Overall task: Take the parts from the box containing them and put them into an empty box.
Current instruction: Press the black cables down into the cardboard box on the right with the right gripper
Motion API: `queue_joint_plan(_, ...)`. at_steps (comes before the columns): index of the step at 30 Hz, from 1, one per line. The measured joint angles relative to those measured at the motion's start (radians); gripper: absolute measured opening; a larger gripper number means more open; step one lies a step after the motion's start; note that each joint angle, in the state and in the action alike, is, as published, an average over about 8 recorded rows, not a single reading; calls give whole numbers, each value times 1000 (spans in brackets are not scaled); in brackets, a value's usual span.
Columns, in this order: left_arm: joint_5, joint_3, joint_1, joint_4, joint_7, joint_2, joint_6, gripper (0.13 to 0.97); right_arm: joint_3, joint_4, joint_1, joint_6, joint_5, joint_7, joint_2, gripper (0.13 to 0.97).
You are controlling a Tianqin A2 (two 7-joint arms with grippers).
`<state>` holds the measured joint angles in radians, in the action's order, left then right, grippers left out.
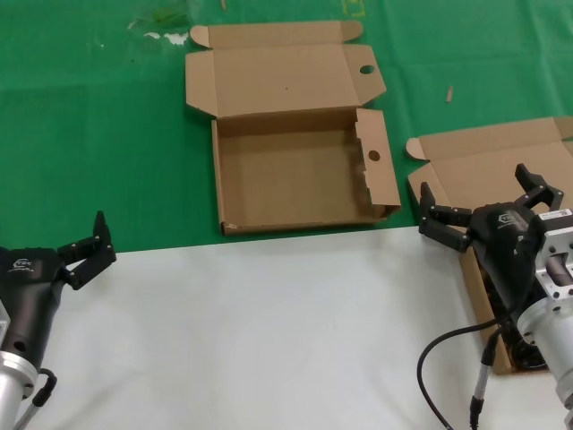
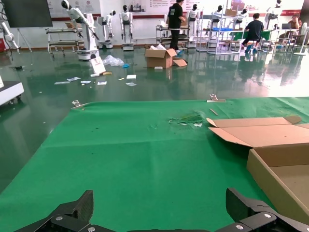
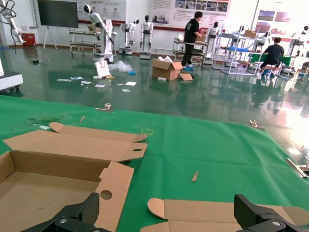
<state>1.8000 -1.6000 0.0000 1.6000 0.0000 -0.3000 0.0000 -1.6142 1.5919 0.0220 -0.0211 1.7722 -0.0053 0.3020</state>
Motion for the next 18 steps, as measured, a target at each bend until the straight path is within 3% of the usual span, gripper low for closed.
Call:
queue_joint_plan(9, 0, 0, 0, 0, 0, 0, 0, 966, -50, 18, -17, 71, 17, -41, 84, 966)
queue_joint_plan(18, 0, 0, 0, 0, 0, 0, 0, 966, -163, 127, -100, 138, 108, -142, 342, 966)
